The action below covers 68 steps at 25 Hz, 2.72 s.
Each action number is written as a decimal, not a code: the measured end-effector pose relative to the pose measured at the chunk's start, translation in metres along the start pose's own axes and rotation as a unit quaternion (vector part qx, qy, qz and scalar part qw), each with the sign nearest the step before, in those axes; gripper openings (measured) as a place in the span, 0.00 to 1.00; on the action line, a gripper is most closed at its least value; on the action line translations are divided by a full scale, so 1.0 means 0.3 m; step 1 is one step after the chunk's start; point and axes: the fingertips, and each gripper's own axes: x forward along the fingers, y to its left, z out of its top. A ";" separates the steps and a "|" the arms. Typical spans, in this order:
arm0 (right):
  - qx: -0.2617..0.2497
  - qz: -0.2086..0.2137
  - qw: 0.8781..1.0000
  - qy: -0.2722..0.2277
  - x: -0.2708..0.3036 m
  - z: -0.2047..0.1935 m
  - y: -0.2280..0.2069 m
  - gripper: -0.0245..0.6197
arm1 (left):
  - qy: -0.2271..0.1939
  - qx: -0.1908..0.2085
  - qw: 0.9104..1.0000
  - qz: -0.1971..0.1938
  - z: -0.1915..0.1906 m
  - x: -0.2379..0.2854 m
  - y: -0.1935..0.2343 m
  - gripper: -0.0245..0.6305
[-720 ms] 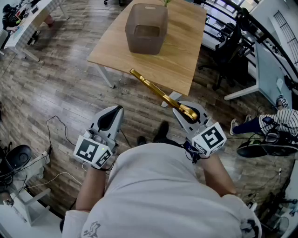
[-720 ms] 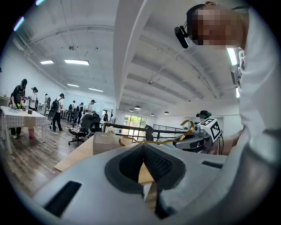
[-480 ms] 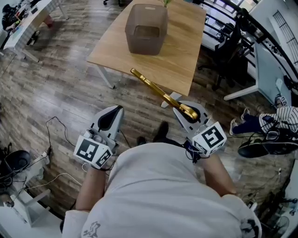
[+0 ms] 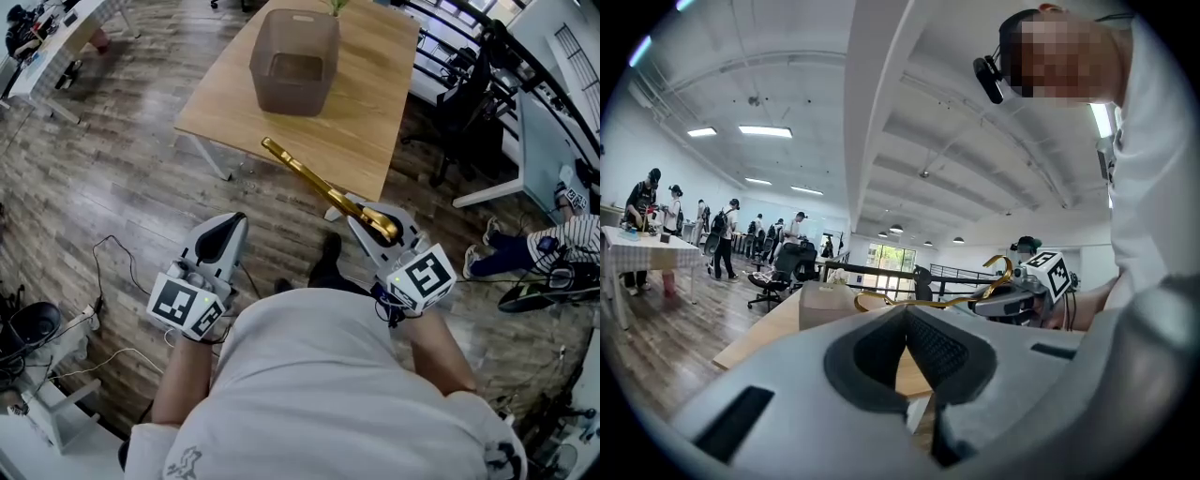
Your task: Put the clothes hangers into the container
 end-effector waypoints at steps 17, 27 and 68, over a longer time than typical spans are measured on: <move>-0.029 0.064 0.998 -0.005 0.112 0.035 -0.521 0.15 | 0.009 -0.005 0.998 0.055 0.078 0.494 0.062 0.05; -0.034 0.098 0.995 -0.009 0.114 0.021 -0.769 0.15 | 0.012 -0.010 0.997 0.074 0.095 0.763 0.036 0.05; -0.330 0.090 0.923 0.174 0.936 0.057 -1.072 0.15 | 0.029 -0.050 0.997 0.060 0.124 0.929 0.684 0.05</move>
